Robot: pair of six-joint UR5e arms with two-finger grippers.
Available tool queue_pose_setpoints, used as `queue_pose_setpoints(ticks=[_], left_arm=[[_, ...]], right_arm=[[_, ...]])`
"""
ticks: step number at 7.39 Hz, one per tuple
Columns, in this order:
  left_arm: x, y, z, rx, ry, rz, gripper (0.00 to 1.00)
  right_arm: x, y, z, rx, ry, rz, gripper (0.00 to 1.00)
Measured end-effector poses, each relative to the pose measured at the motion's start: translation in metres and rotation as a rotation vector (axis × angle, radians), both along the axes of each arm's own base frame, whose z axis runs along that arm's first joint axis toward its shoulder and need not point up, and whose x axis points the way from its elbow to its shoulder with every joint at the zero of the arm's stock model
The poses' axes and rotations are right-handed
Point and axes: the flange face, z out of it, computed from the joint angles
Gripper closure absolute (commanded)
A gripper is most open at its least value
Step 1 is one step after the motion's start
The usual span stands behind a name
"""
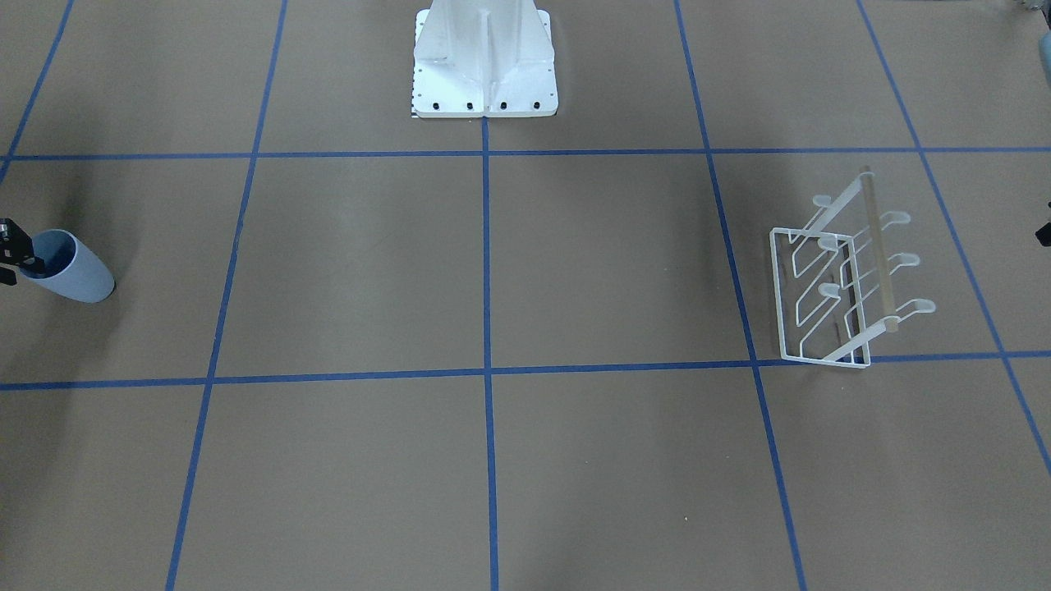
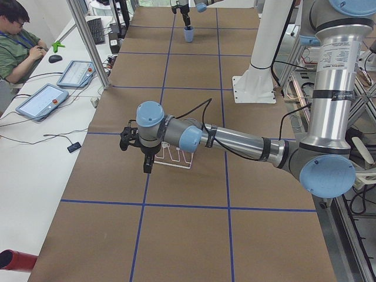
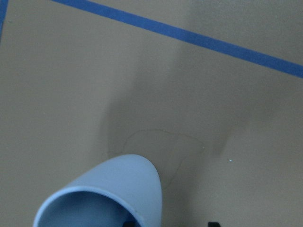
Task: Hang cup on cup holder
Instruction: 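Lower the right gripper to the light blue cup's rim and grasp it, then lift the cup with the right gripper and carry it toward the table center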
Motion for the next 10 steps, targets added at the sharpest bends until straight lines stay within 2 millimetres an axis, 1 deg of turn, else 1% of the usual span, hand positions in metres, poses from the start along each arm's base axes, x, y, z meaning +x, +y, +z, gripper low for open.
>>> queue_pose_setpoints(ticks=[2, 3, 4, 5, 6, 7, 8, 9, 10], left_arm=[[0.0, 0.0, 0.002, -0.006, 0.0, 0.0, 0.01], [0.0, 0.0, 0.003, -0.008, 0.001, 0.0, 0.01], [0.001, -0.001, 0.0, -0.006, 0.002, -0.002, 0.01], [0.001, -0.004, -0.009, -0.003, 0.009, -0.016, 0.01], [0.003, -0.008, -0.024, 0.003, 0.03, -0.046, 0.01], [0.011, -0.012, -0.042, 0.023, 0.078, -0.068, 0.01], [0.026, -0.012, -0.061, 0.048, 0.144, -0.079, 0.01], [0.043, -0.013, -0.082, 0.062, 0.209, -0.097, 0.02], [0.063, -0.013, -0.107, 0.074, 0.279, -0.116, 0.02]], right_arm=[[-0.003, -0.001, -0.028, 0.032, -0.039, -0.003, 1.0], [-0.005, 0.002, -0.049, 0.033, -0.093, -0.009, 1.0], [-0.008, 0.002, -0.082, 0.034, -0.149, 0.0, 1.0], [-0.012, -0.005, -0.129, 0.036, -0.192, 0.035, 1.0], [-0.019, -0.014, -0.182, 0.032, -0.237, 0.088, 1.0], [-0.034, -0.017, -0.226, 0.026, -0.292, 0.144, 1.0], [-0.057, -0.01, -0.258, 0.017, -0.36, 0.208, 1.0], [-0.084, 0.005, -0.279, 0.007, -0.439, 0.276, 1.0], [-0.114, 0.024, -0.295, -0.005, -0.536, 0.34, 1.0]])
